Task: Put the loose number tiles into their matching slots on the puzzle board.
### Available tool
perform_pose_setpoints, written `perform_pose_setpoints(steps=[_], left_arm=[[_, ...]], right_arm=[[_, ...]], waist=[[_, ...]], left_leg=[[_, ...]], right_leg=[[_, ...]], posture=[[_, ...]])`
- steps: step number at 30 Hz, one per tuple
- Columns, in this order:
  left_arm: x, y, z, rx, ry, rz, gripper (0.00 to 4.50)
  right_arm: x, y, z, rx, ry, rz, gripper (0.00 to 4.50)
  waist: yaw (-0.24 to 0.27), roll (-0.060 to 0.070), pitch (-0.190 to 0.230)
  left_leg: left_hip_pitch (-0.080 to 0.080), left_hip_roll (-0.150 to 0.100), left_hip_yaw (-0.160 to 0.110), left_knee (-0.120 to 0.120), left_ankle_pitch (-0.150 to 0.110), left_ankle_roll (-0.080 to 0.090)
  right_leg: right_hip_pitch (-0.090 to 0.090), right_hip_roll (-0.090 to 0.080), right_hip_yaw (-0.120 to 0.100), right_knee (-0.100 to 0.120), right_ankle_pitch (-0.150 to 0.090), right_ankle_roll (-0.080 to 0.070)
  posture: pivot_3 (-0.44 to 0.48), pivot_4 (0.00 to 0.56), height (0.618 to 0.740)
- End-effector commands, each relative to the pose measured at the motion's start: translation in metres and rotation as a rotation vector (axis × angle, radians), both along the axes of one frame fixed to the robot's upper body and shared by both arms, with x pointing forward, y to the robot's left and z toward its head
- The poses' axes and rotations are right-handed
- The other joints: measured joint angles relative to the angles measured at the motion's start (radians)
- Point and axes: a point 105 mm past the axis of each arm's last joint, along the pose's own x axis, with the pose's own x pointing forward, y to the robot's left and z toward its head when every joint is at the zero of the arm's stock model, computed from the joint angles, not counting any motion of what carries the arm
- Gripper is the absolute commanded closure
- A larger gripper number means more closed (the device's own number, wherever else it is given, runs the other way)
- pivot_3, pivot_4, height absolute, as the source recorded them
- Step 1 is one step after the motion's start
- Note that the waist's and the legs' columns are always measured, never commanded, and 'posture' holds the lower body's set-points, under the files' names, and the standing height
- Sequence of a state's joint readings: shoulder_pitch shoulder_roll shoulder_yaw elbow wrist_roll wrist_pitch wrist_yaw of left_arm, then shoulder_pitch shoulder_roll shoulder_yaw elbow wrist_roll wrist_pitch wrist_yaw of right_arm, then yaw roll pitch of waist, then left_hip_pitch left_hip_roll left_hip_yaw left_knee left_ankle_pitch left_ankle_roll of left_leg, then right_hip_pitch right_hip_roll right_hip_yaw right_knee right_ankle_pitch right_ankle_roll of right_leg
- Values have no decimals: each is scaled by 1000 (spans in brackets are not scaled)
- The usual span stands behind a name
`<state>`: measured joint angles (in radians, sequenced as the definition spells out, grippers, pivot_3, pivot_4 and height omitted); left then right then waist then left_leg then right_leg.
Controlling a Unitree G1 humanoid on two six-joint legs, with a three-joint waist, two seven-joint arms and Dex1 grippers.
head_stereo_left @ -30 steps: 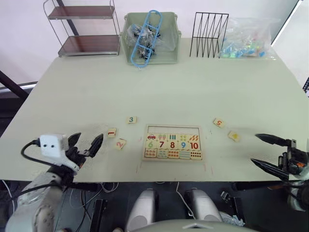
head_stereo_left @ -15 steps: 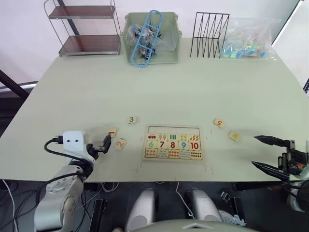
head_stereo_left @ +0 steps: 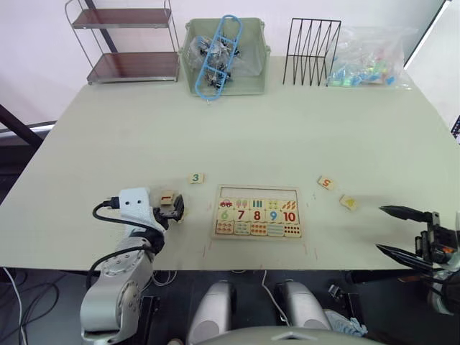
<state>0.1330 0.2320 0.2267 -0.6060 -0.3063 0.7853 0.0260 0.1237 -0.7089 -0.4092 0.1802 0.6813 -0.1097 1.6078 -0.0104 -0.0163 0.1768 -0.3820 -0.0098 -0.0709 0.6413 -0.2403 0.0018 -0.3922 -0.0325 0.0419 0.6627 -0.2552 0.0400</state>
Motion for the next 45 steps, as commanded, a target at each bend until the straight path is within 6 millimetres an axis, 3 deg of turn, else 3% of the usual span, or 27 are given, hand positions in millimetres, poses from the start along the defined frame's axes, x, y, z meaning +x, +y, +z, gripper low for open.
perform_pose_setpoints(steps=[1, 23, 28, 31, 39, 45], left_arm=[[0, 0, 9, 20, -15, 3, 38], [3, 7, 2, 0, 99, 5, 38], [3, 8, -2, -18, 99, 18, 2012], [3, 9, -3, -19, 102, 19, 3447], [3, 14, -2, 1, 102, 10, 3585], [13, 14, 23, 17, 10, -116, 3585]], right_arm=[[-1, -7, 9, -13, -35, -16, 0], [-1, -6, 11, -14, -41, -25, 0], [-1, -6, 11, -13, -45, -27, 0], [0, -6, 12, -11, -47, -28, 0], [2, -1, 12, -1, -51, -25, 0], [4, 3, 13, 10, -55, -21, 0]], waist=[[-1, 0, 0], [-2, 0, 0], [0, 0, 0], [0, 0, 0], [0, 0, 0], [0, 0, 0]], left_leg=[[0, 0, 0, 0, 0, 0], [0, 0, 0, 0, 0, 0], [0, 0, 0, 0, 0, 0], [0, -1, 0, 0, 0, 0], [0, -1, 0, 0, 0, 0], [0, -1, 0, 0, 0, 0]], right_leg=[[0, 0, 0, 0, 0, 0], [0, 0, 0, 0, 0, 0], [0, 0, 0, 0, 0, 0], [0, -1, 0, 0, 0, 0], [0, -1, 0, 0, 0, 0], [0, -1, 0, 0, 0, 0]], posture=[[0, 150, 739], [0, 150, 739], [0, 150, 739], [0, 150, 739], [0, 150, 739], [0, 150, 739]])
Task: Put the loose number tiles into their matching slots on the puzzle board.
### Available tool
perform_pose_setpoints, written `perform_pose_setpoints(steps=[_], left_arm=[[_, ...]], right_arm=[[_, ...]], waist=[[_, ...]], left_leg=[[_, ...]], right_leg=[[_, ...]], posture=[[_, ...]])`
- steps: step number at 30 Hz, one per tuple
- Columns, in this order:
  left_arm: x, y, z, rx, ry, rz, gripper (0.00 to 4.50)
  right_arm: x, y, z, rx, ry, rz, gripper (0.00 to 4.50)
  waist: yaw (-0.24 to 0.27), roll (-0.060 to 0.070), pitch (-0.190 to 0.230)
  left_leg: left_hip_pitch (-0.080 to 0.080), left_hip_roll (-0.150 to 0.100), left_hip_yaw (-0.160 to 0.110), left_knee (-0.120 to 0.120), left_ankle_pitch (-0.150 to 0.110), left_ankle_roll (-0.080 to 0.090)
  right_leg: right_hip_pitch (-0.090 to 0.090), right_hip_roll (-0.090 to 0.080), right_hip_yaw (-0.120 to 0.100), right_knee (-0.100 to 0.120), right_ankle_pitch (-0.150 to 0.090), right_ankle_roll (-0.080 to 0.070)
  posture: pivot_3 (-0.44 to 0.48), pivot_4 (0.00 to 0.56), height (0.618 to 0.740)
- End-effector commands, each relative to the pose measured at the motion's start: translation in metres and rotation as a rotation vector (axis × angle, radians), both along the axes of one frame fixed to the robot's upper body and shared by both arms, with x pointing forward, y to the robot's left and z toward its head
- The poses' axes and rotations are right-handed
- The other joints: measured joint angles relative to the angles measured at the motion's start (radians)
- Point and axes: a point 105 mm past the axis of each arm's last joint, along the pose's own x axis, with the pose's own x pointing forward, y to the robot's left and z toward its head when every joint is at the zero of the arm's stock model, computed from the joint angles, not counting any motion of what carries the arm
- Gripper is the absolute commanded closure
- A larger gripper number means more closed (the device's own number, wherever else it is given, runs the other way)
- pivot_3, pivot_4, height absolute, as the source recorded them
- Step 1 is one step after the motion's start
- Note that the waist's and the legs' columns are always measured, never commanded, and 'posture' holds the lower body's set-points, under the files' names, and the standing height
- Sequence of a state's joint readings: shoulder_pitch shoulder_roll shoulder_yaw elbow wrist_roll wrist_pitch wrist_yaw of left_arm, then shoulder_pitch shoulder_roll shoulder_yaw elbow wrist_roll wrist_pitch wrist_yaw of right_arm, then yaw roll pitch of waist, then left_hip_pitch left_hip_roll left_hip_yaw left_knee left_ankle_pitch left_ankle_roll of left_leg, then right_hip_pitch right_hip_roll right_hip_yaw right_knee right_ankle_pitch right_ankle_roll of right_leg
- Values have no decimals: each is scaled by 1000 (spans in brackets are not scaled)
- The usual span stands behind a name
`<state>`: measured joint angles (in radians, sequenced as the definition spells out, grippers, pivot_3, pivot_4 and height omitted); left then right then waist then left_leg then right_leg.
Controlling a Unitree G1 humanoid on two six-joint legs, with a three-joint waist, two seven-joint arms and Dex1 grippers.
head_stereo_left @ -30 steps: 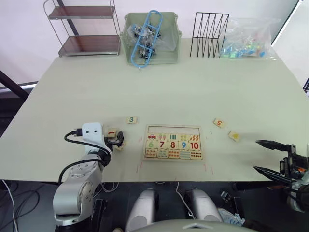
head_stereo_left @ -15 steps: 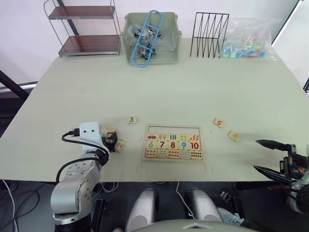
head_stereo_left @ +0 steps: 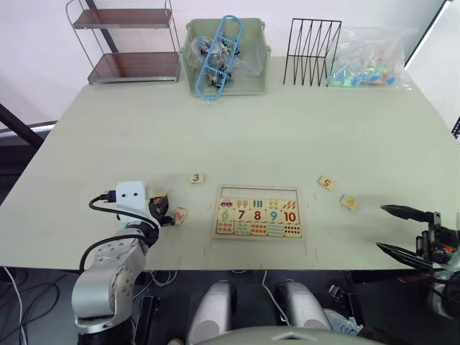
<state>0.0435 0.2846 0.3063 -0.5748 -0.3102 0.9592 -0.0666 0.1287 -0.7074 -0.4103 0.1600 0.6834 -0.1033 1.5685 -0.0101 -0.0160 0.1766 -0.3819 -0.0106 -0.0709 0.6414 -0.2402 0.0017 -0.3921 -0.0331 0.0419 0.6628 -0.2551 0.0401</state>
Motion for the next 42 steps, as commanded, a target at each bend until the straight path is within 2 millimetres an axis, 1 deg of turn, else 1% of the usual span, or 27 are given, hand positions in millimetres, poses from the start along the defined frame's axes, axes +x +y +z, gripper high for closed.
perform_pose_setpoints(steps=[1, 4, 7, 12, 14, 16, 18, 22, 27, 31, 34, 37, 39, 42], left_arm=[[8, 0, 30, 19, -97, -126, 3585], [10, 1, 44, 64, -114, -236, 3585], [8, -12, 61, 120, -127, -472, 3585], [10, -18, 81, 198, -113, -679, 3585], [13, -24, 93, 219, -119, -784, 3585], [16, -29, 99, 242, -108, -879, 3585], [20, -36, 102, 276, -88, -980, 3585], [28, -52, 105, 331, -82, -1143, 3585], [41, -72, 109, 372, -76, -1274, 3585], [45, -89, 107, 385, -54, -1376, 3585], [45, -99, 102, 380, -17, -1446, 3585], [43, -104, 94, 395, 34, -1502, 3585], [42, -104, 90, 404, 64, -1527, 3585], [45, -101, 81, 447, 112, -1529, 3585]], right_arm=[[2, 3, 11, 9, -49, 8, 0], [2, 6, 11, 20, -50, 10, 0], [0, 9, 10, 29, -55, 17, 0], [-1, 16, 11, 38, -74, 32, 0], [-2, 19, 11, 37, -88, 39, 0], [-2, 23, 10, 38, -85, 34, 0], [1, 26, 10, 40, -82, -7, 0], [4, 29, 12, 57, -95, -64, 0], [6, 33, 13, 49, -113, -124, 0], [4, 33, 12, 38, -114, -147, 0], [3, 34, 12, 33, -124, -162, 0], [2, 35, 12, 31, -132, -174, 0], [2, 35, 13, 35, -137, -185, 0], [1, 34, 14, 40, -146, -203, 0]], waist=[[0, -1, 0], [0, 0, 0], [-2, 0, 0], [-1, 0, 1], [1, 0, 1], [0, 1, 1], [-2, 0, 1], [-1, 1, 1], [-2, 0, 1], [-3, 0, 2], [-5, 0, 2], [-6, 0, 2], [-7, 0, 2], [-5, 0, 2]], left_leg=[[0, 0, 0, 0, 0, 0], [0, 0, -1, 0, 0, 0], [0, 0, -1, 0, 0, 0], [-1, 0, -1, 0, 0, 0], [0, 0, -1, 0, 0, 0], [-1, 0, -1, 0, 0, 0], [-1, 0, 0, -1, 0, 0], [-2, 0, 0, -1, 0, 0], [-2, 0, 6, 0, 0, 0], [-2, 0, 6, 0, 0, 0], [-3, -1, 6, 0, 0, 0], [-2, 0, 6, 0, 0, 0], [-2, 0, 6, 0, 0, 0], [-2, 0, 6, 0, 0, 0]], right_leg=[[0, 0, 0, 0, 0, 0], [0, 0, -1, 0, 0, 0], [0, 0, -1, 0, 0, 0], [0, -1, -1, -1, 0, 0], [0, -1, -1, 0, 0, 0], [0, 0, -1, 0, 0, 0], [-1, -1, -1, -1, 0, 0], [-2, 0, -1, 0, 0, 0], [-2, 0, -1, 0, 0, 0], [-2, 1, -1, 0, 0, 0], [-3, 1, 0, 0, 0, 0], [-3, 2, 0, 0, 0, 0], [-3, 2, 0, 1, 0, 0], [-3, 2, 0, 1, 0, 1]], posture=[[0, 150, 739], [0, 150, 739], [0, 150, 739], [0, 150, 739], [0, 150, 739], [0, 150, 739], [0, 150, 739], [0, 150, 739], [0, 150, 739], [0, 150, 739], [0, 150, 739], [0, 150, 739], [0, 150, 739], [0, 150, 739]])
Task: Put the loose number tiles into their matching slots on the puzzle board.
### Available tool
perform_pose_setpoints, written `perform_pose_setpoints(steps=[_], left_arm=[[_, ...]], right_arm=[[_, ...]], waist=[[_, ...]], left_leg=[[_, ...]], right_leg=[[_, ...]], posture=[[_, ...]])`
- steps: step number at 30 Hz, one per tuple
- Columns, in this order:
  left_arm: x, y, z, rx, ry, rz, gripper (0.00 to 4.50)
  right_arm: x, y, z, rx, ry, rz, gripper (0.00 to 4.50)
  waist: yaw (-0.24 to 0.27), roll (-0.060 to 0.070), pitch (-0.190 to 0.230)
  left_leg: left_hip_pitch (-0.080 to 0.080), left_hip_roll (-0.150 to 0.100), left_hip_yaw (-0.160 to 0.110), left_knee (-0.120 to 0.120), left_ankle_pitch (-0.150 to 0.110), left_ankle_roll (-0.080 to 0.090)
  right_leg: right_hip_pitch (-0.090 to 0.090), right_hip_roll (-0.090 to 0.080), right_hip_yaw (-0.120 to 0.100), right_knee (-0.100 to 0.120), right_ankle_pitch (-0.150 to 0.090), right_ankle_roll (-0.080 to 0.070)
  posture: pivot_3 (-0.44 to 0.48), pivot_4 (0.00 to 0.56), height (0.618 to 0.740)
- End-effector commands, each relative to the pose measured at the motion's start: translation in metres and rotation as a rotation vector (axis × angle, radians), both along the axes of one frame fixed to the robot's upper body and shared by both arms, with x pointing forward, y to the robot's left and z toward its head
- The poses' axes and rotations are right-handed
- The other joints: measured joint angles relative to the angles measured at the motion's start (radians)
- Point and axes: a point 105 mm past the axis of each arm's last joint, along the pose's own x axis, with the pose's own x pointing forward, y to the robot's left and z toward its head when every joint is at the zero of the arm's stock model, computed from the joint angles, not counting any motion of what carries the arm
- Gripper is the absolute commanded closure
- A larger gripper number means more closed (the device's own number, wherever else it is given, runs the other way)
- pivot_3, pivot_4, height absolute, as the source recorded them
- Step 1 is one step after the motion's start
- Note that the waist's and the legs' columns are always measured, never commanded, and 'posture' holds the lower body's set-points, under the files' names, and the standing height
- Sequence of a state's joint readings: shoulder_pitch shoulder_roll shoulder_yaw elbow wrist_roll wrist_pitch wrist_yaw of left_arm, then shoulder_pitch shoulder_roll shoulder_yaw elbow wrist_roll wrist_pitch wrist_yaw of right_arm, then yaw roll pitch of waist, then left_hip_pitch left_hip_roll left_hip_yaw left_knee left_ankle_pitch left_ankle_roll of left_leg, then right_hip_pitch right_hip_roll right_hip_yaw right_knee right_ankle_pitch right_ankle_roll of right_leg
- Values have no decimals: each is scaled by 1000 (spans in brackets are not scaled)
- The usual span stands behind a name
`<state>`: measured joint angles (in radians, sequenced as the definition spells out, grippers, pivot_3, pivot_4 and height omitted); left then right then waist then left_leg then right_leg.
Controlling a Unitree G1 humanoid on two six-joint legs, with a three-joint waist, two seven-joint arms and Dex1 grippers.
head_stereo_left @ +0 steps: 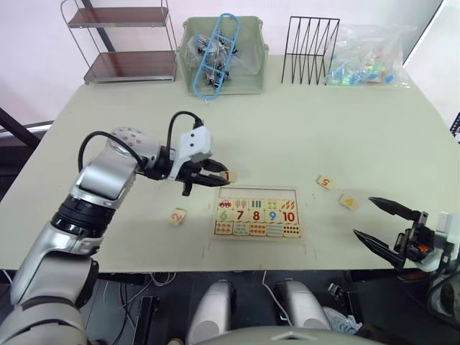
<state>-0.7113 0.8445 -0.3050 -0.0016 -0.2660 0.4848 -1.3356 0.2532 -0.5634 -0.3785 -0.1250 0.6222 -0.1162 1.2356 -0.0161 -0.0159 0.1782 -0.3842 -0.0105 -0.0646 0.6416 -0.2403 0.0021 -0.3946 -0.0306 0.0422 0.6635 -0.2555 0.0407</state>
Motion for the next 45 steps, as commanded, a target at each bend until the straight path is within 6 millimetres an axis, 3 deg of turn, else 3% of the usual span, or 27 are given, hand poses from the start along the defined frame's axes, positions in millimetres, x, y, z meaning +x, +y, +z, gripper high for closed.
perform_pose_setpoints(steps=[1, 20, 31, 45], left_arm=[[4, 2, 0, 62, -30, -21, 3585], [20, 7, -33, 231, -13, -12, 3585], [30, -1, -30, 257, -4, -52, 3585], [24, -7, -31, 286, 41, -108, 3585]], right_arm=[[-2, 1, 11, -8, -60, -15, 0], [-5, 5, 8, -38, -37, 22, 0], [-6, 6, 8, -50, -40, 29, 0], [-6, 7, 9, -51, -50, 17, 0]], waist=[[1, 0, 0], [2, 0, 0], [2, 0, 0], [2, 0, 0]], left_leg=[[0, 0, 0, 0, 0, 0], [-2, 0, -1, 4, 0, 1], [-3, -1, -1, 7, -1, 2], [-4, -1, -1, 7, -1, 2]], right_leg=[[0, 0, 0, 0, 0, 0], [0, 0, 0, 1, 1, 1], [0, 1, -1, 1, 1, 2], [0, 0, -1, 1, 1, 2]], posture=[[0, 150, 739], [0, 150, 739], [0, 150, 739], [0, 150, 739]])
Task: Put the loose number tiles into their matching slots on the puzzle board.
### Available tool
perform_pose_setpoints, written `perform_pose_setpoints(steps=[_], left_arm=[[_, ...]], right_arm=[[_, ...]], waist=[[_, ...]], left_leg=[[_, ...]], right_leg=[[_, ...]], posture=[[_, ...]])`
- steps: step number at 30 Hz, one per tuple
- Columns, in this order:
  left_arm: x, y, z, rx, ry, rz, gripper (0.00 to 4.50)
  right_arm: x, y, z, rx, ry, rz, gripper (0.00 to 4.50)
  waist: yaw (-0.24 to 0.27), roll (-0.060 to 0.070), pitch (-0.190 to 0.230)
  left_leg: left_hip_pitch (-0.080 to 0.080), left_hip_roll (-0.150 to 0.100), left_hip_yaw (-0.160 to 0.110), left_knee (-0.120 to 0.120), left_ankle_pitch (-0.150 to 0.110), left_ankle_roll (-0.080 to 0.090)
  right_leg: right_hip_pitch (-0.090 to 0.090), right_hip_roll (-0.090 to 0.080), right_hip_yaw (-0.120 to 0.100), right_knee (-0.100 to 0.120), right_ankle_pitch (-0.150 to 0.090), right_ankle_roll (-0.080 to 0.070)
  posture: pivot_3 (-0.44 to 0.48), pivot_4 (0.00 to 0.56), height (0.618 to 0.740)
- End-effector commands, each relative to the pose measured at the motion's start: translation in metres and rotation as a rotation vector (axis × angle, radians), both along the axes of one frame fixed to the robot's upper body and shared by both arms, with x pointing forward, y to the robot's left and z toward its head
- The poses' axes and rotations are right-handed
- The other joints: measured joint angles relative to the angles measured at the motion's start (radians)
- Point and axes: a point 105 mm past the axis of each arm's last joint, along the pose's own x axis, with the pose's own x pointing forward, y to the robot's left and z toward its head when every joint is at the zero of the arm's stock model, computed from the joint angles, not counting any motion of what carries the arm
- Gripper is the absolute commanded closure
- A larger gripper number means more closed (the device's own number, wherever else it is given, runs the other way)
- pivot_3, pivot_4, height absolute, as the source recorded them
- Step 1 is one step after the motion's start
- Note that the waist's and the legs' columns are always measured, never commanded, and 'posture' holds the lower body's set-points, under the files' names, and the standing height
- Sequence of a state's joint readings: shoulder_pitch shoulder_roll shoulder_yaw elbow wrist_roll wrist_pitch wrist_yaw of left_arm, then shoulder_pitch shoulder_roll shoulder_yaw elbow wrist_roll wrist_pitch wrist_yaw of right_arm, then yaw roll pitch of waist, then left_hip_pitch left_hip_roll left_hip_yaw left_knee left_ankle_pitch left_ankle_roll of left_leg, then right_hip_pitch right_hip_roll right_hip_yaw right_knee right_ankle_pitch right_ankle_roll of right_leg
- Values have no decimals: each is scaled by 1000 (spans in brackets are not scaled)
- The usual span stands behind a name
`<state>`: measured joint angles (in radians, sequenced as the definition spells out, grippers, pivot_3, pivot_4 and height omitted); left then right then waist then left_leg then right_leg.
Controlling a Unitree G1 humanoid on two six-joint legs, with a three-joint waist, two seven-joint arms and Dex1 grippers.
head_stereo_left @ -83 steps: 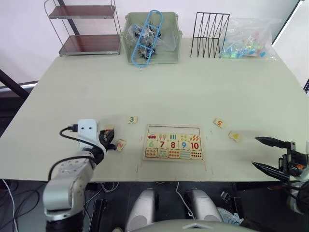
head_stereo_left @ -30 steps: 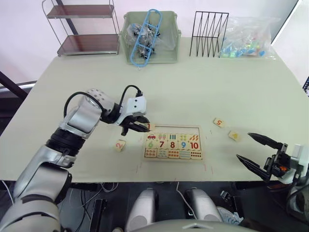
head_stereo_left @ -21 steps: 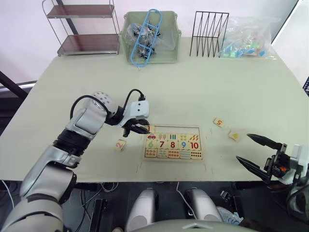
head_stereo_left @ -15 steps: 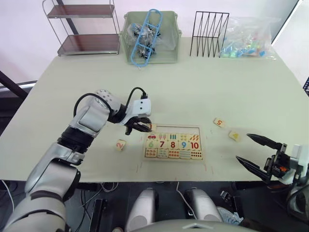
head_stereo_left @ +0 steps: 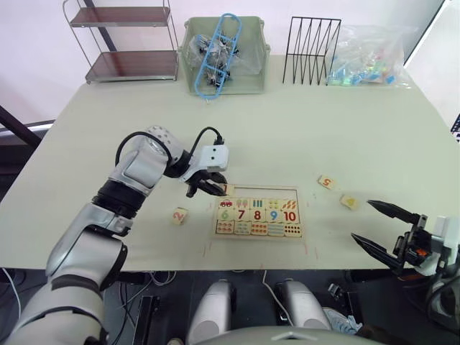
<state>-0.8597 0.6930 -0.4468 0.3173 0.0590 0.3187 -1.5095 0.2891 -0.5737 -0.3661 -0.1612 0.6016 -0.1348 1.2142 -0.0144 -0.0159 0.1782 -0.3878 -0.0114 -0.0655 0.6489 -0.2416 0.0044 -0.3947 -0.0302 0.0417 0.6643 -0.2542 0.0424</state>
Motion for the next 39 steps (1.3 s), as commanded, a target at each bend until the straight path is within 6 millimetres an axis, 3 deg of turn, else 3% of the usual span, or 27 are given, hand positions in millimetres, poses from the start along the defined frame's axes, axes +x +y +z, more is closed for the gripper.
perform_pose_setpoints(steps=[1, 24, 25, 26, 30, 39], left_arm=[[1, -4, 5, 20, -24, -17, 3585], [4, -8, 1, 33, -30, -4, 3585], [3, -8, 1, 33, -27, -5, 2557], [3, -8, 1, 33, -24, -7, 2292], [2, -8, 2, 33, -17, -9, 235], [1, -8, 13, 4, 0, -1, 98]], right_arm=[[-1, 4, 10, -13, -51, 16, 0], [6, 5, 14, -17, -72, 3, 0], [7, 4, 14, -18, -72, 3, 0], [7, 4, 14, -18, -73, 2, 0], [8, 4, 13, -21, -72, 1, 0], [8, 4, 12, -24, -70, 0, 0]], waist=[[0, 0, 0], [0, 0, 0], [0, 0, 0], [0, 0, 0], [0, 0, 0], [0, 0, 0]], left_leg=[[0, 0, 0, 0, 0, 0], [0, 0, 0, 0, 0, 0], [0, 0, 0, 0, 0, 0], [0, 0, 0, 0, 0, 0], [0, 0, 0, 0, 0, 0], [0, 0, 0, 0, 0, 0]], right_leg=[[0, 0, 0, 0, 0, 0], [0, 0, 0, 0, 0, 0], [0, 0, 0, 0, 0, 0], [0, 0, 0, 0, 0, 0], [0, 0, 0, 0, 0, 0], [0, 0, 0, 0, 0, 0]], posture=[[0, 150, 739], [0, 150, 739], [0, 150, 739], [0, 150, 739], [0, 150, 739], [0, 150, 739]])
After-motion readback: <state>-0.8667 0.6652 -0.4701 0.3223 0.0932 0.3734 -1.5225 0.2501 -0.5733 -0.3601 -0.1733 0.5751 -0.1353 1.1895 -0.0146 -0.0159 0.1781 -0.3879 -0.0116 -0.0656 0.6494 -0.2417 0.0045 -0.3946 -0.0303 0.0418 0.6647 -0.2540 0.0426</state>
